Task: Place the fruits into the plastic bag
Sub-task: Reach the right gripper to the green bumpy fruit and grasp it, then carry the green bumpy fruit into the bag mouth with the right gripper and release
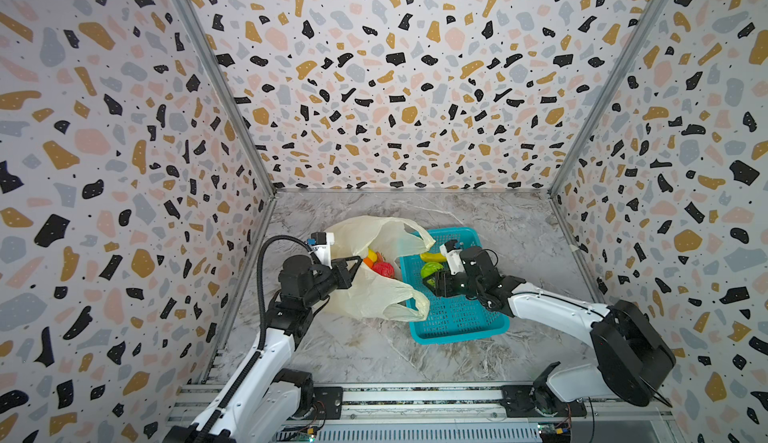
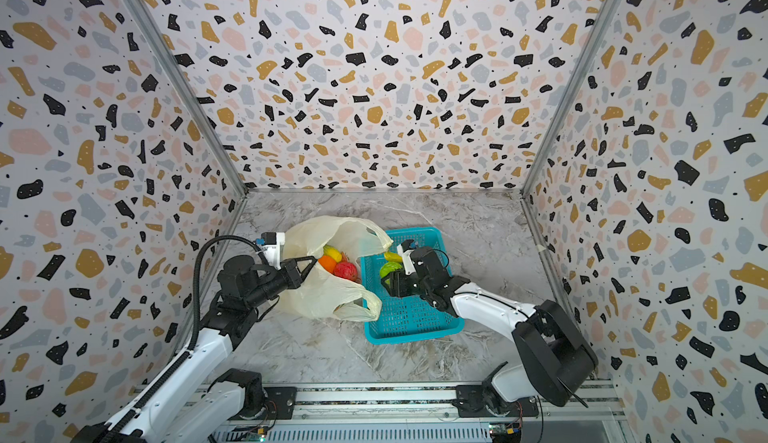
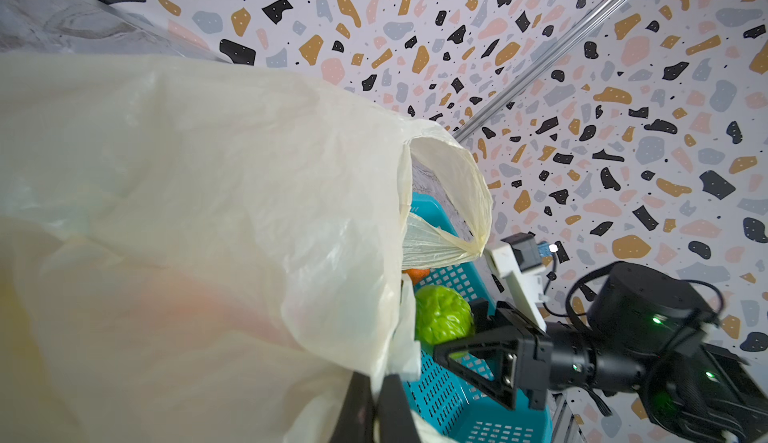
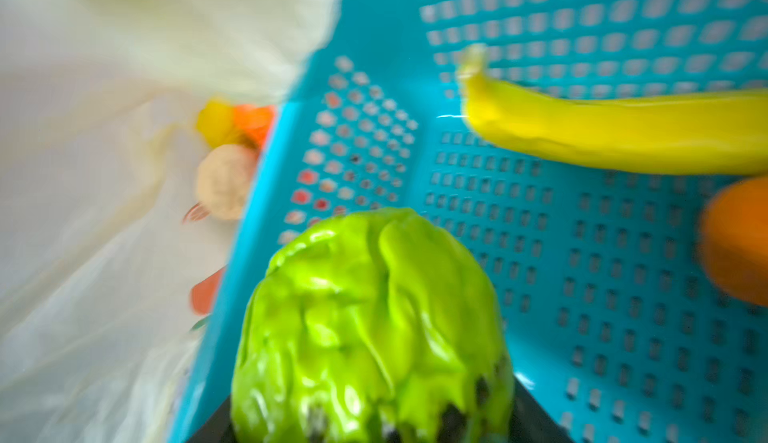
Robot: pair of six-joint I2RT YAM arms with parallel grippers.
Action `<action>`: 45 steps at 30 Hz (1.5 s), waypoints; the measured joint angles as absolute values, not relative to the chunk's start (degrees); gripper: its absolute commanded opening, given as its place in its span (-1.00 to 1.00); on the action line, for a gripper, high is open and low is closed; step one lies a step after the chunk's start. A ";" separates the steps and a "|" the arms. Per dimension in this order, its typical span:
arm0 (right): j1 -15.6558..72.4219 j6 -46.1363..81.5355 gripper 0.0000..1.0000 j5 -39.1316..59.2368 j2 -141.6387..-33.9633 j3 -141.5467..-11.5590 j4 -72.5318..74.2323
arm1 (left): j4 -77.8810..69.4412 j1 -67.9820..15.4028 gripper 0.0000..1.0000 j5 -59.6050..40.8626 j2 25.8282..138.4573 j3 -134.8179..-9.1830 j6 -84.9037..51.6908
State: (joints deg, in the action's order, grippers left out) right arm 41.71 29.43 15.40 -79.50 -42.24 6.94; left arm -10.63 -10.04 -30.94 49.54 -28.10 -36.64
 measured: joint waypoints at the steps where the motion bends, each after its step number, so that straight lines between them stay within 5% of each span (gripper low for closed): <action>1: 43.40 28.75 0.04 15.66 -78.70 -42.41 7.01 | -10.66 -10.04 -1.00 -30.96 49.65 -28.10 -36.64; 7: 49.98 23.83 0.07 17.26 -82.21 -50.52 5.98 | -10.70 -10.04 -1.00 -30.96 50.00 -28.10 -36.64; 16: 54.43 18.31 0.18 20.47 -101.67 -68.07 4.64 | -10.70 -10.04 -1.00 -30.96 49.08 -28.10 -36.29; 19: 56.31 17.26 0.37 22.98 -106.78 -71.16 3.81 | -10.63 -10.04 -1.00 -30.46 49.06 -28.10 -36.01; 23: 58.11 16.34 0.97 25.39 -109.36 -72.18 2.20 | -10.57 -9.93 -1.00 -30.48 49.08 -28.10 -35.86; 25: 58.43 15.55 0.98 25.34 -109.19 -72.16 1.65 | -10.57 -9.91 -1.00 -30.50 49.08 -28.10 -35.75; 45: 47.29 20.16 0.93 3.14 -70.39 -43.46 3.60 | -10.74 -10.63 -1.00 -31.68 49.17 -28.08 -35.70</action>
